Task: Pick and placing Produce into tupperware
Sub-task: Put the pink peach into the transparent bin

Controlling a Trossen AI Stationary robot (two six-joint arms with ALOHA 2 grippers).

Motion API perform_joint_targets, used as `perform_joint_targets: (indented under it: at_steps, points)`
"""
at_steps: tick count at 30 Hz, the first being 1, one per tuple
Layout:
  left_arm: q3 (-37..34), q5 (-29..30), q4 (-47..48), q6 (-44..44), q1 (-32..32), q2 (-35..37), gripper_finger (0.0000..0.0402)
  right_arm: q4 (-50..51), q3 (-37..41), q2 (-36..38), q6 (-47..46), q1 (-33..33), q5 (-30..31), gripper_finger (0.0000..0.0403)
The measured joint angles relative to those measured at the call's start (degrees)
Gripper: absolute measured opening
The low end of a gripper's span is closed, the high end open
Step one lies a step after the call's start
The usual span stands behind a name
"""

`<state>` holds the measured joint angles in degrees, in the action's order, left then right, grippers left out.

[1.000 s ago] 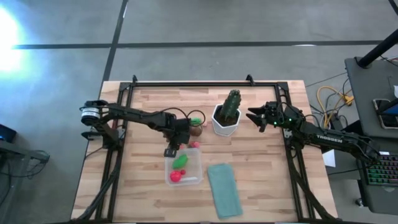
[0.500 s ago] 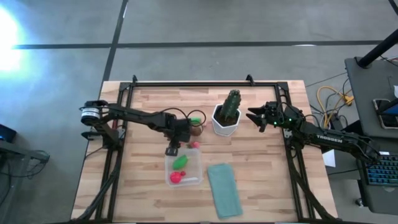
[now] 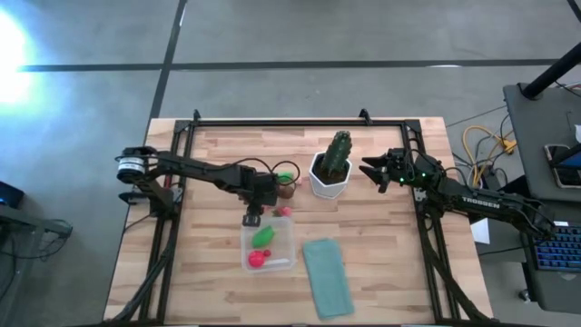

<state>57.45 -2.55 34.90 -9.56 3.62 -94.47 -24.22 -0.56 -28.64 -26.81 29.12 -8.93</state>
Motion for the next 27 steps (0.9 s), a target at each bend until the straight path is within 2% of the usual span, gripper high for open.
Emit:
perform_joint_targets:
  at_steps: [5,27]
  points:
    - [0.00,1.99,-0.45,0.24,0.00,-1.14,0.0120,0.01,0.00,0.00,0.00,0.02,0.00,0.0233]
    - [-4.04,1.80,-6.74,1.90,-0.04,-1.51,0.0120,-0.01,0.00,0.00,0.00,0.00,0.00,0.0233]
